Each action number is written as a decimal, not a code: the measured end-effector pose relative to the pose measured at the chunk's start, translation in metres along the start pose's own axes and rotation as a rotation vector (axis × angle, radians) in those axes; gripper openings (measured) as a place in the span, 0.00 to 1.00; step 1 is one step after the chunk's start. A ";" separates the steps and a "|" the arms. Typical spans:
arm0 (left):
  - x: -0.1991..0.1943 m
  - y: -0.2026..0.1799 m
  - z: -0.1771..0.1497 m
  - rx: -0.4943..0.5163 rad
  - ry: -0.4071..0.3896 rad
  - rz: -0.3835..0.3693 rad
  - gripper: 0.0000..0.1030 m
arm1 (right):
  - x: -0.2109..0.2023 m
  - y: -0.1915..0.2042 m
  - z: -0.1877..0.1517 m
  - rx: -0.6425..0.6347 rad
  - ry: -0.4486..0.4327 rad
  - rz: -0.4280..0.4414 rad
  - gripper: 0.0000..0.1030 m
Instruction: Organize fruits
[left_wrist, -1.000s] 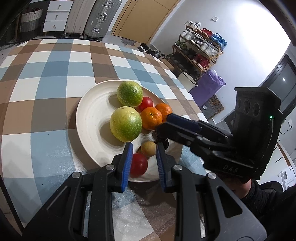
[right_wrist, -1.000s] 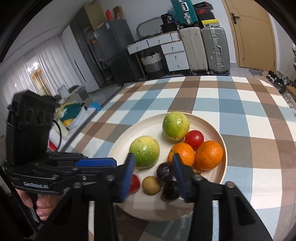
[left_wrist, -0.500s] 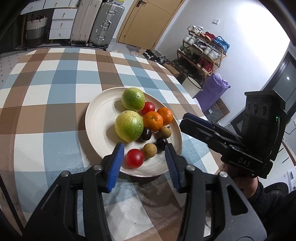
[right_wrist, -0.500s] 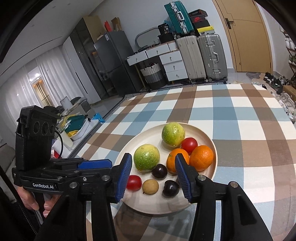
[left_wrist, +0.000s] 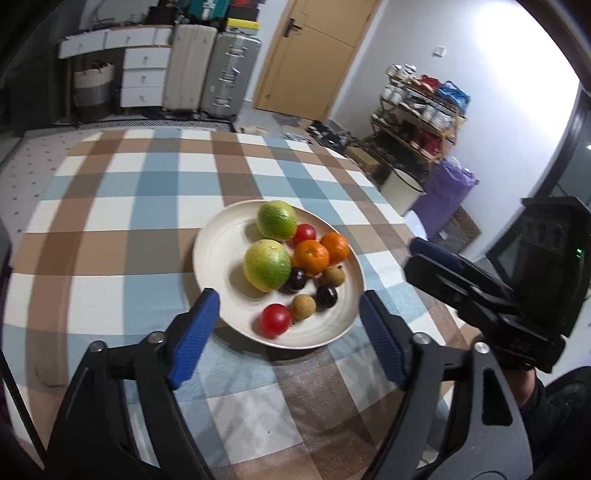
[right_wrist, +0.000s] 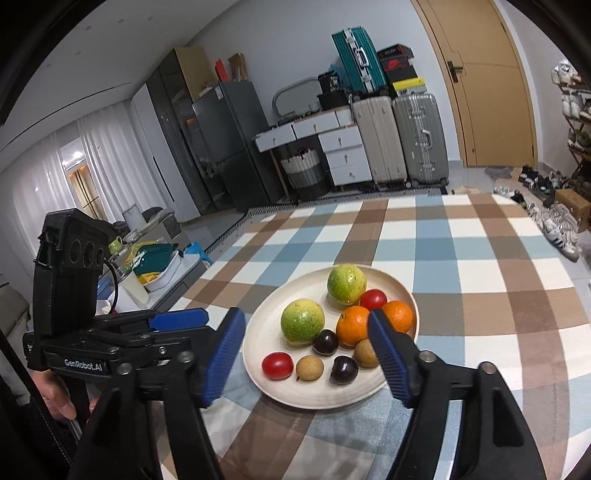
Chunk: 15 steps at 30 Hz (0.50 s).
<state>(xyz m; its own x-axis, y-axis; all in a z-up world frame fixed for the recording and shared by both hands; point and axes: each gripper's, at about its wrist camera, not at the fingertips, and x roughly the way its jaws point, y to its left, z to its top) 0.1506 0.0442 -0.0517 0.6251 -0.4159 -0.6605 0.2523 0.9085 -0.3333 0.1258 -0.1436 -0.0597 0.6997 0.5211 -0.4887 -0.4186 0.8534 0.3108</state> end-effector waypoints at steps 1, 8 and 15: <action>-0.004 -0.001 0.000 -0.001 -0.012 0.010 0.76 | -0.004 0.001 0.000 -0.001 -0.008 -0.002 0.73; -0.028 -0.010 -0.006 0.021 -0.101 0.105 0.85 | -0.028 0.009 -0.005 -0.020 -0.068 -0.019 0.86; -0.049 -0.020 -0.015 0.062 -0.241 0.199 0.99 | -0.046 0.012 -0.014 -0.040 -0.144 -0.026 0.93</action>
<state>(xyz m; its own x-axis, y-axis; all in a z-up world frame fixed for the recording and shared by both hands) 0.1036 0.0453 -0.0232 0.8216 -0.2150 -0.5280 0.1476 0.9748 -0.1673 0.0806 -0.1574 -0.0455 0.7854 0.4937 -0.3734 -0.4194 0.8681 0.2656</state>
